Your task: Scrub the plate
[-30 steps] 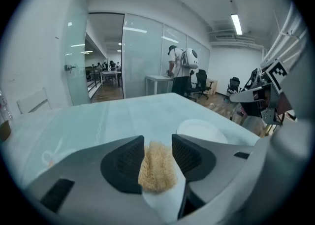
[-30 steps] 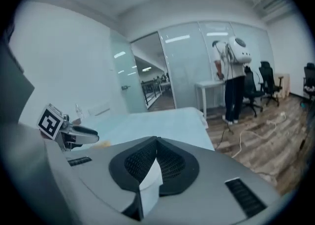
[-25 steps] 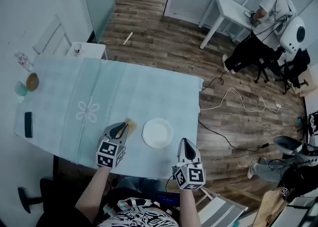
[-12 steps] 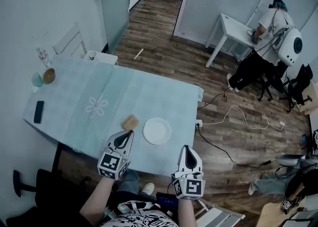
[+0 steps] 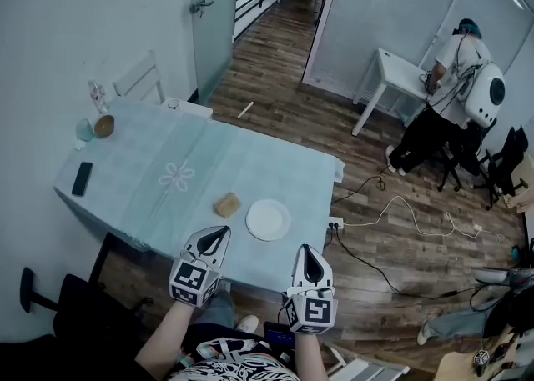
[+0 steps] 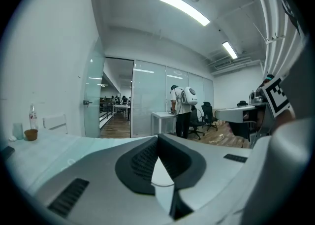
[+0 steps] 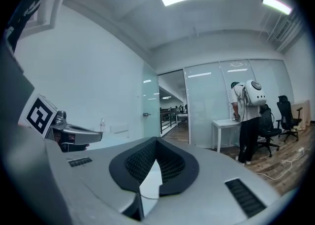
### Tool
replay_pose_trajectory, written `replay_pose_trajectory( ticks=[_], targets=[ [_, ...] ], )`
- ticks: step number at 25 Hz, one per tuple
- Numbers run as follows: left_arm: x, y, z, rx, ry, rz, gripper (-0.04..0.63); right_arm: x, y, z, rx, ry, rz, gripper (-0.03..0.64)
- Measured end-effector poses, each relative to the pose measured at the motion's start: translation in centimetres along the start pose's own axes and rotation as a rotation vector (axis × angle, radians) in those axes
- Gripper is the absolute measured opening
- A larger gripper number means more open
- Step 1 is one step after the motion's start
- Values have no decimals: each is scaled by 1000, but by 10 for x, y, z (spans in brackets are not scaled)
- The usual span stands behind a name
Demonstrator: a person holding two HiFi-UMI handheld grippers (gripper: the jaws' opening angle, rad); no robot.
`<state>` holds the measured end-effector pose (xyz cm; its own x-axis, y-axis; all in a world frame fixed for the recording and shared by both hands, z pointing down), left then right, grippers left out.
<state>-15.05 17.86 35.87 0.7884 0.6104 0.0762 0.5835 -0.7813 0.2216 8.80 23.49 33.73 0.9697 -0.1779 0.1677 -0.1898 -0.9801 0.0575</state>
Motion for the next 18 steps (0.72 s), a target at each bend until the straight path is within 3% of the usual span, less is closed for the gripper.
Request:
replay_pose_trajectory(
  ticks=[3,18],
  targets=[
    [-1,-5,2,33,-45,0,23,-2,-3,-1,-3,-3,3,-12],
    [-2,3,7,35,-7,20,23,10,2,-1,2,29,-5,-12]
  ],
)
Point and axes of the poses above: the fingertips, and each gripper's own axes: y forward along the fingers, x to its right, z out of its top, the point moved 8 cm from there along -y, backward along the fingers, and after that the axes turned 7 degrees about y, right-handed, at the moved point
